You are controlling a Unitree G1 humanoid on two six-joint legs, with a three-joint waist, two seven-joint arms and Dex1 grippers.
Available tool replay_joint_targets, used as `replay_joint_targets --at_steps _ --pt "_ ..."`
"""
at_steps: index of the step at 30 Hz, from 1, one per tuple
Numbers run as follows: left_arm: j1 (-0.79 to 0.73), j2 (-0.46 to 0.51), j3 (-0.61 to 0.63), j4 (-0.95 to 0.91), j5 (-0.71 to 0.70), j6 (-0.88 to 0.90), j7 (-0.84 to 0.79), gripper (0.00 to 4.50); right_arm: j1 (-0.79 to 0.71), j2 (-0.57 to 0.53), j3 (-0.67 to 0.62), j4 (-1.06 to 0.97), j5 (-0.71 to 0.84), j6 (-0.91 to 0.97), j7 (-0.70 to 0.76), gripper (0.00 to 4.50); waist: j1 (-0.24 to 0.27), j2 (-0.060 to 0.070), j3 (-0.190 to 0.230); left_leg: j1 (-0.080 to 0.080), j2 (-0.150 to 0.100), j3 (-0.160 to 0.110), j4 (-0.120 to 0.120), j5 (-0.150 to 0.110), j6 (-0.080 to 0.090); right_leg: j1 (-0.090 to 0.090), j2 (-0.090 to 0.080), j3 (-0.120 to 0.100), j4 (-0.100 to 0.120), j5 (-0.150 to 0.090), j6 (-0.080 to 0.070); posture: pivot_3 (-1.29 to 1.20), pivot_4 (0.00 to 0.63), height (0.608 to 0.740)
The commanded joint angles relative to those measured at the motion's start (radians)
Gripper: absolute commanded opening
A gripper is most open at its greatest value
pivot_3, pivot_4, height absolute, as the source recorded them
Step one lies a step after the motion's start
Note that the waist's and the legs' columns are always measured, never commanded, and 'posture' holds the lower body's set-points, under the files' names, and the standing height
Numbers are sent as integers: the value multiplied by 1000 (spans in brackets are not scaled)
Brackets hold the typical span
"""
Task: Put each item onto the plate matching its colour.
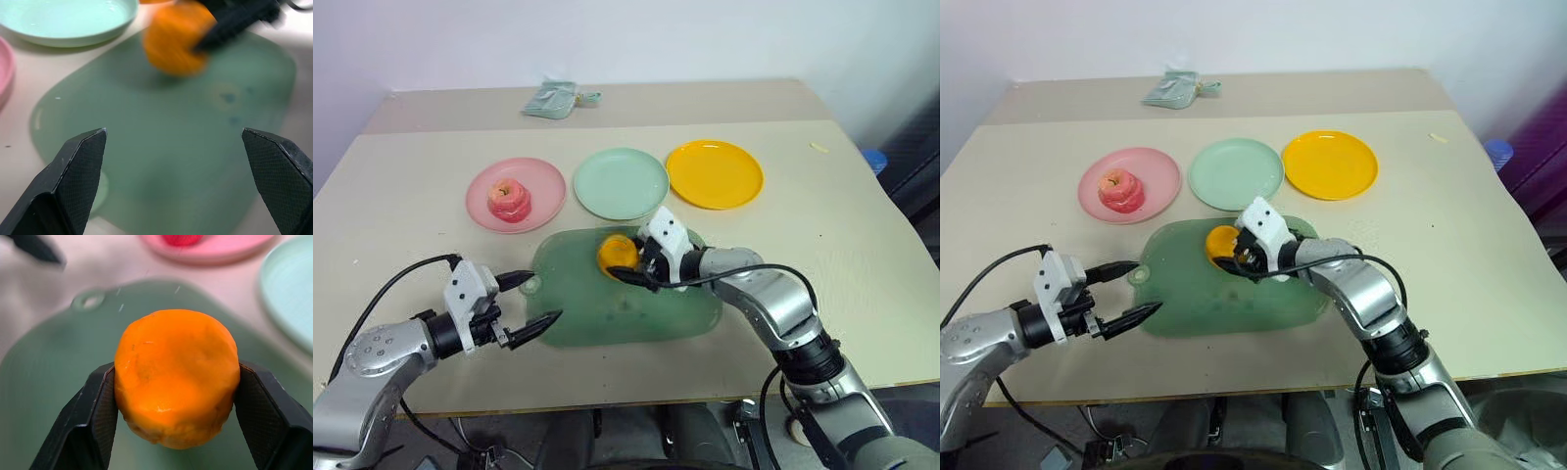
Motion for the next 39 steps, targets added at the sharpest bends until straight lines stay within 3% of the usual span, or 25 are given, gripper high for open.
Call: replay_joint_targets --at_steps 1,5,10,12,14,18,21,24,32,34,38,39 --pt "3 -4 -30 -74 -10 -26 -10 4500 -112 14 -167 111 -31 -19 -120 2727 2 0 0 0 0 0 0 0 0 0 0 0 0 0 0 0 150 740" --pt "-12 -25 -77 -96 -4 -29 4 4500 -237 12 -246 428 -131 -129 -274 2727 2 0 0 0 -1 0 0 0 0 0 0 0 0 0 0 0 150 740" --pt "-17 -44 -118 -92 14 -46 16 4500 -366 40 -323 806 -162 -324 -326 2727 -8 2 1 0 -1 3 -1 0 0 -1 1 2 0 0 0 0 150 740" --pt "-21 -50 -129 -89 25 -53 24 4500 -391 41 -338 857 -155 -374 -300 3764 -15 3 2 0 -1 4 -2 0 0 -2 2 3 0 0 0 0 150 740" --pt "-28 -56 -134 -91 29 -51 36 4500 -384 27 -325 820 -163 -430 -254 4469 -24 4 2 0 0 4 -2 0 0 -2 2 3 0 0 0 0 150 740" --pt "-33 -59 -132 -95 29 -43 58 4500 -268 -45 -304 590 -104 -458 -36 4469 -26 5 3 0 1 4 -3 0 0 -2 2 3 0 0 0 0 150 740" --pt "-41 -52 -129 -85 26 -41 58 4500 -106 -139 -280 341 15 -394 205 4469 -18 5 3 0 1 2 -3 -1 1 -1 2 2 -1 0 0 0 150 740" --pt "-55 -45 -126 -70 23 -40 54 4500 32 -228 -233 177 62 -347 345 4469 -8 5 3 1 1 2 -2 -1 2 1 2 2 -2 0 0 0 150 740" --pt "-80 -35 -108 -28 21 -47 39 4500 107 -226 -119 168 -16 -262 324 4469 -4 5 3 3 1 3 0 -1 2 2 3 2 0 0 0 0 150 740" --pt "-67 -35 -92 -25 22 -51 43 4500 91 -203 -116 170 -33 -266 291 3932 -2 5 3 2 1 2 0 -1 2 1 3 2 -1 0 0 0 150 740" --pt "-49 -41 -45 -18 20 -46 67 4500 32 -143 -133 180 -39 -250 224 2184 -4 5 3 1 1 2 0 -1 1 1 3 2 -1 0 0 0 150 740" --pt "-45 -47 -22 -12 17 -46 80 4500 10 -127 -124 188 -56 -265 208 2184 -3 5 3 1 1 2 0 -1 1 1 3 2 -1 0 0 0 150 740"
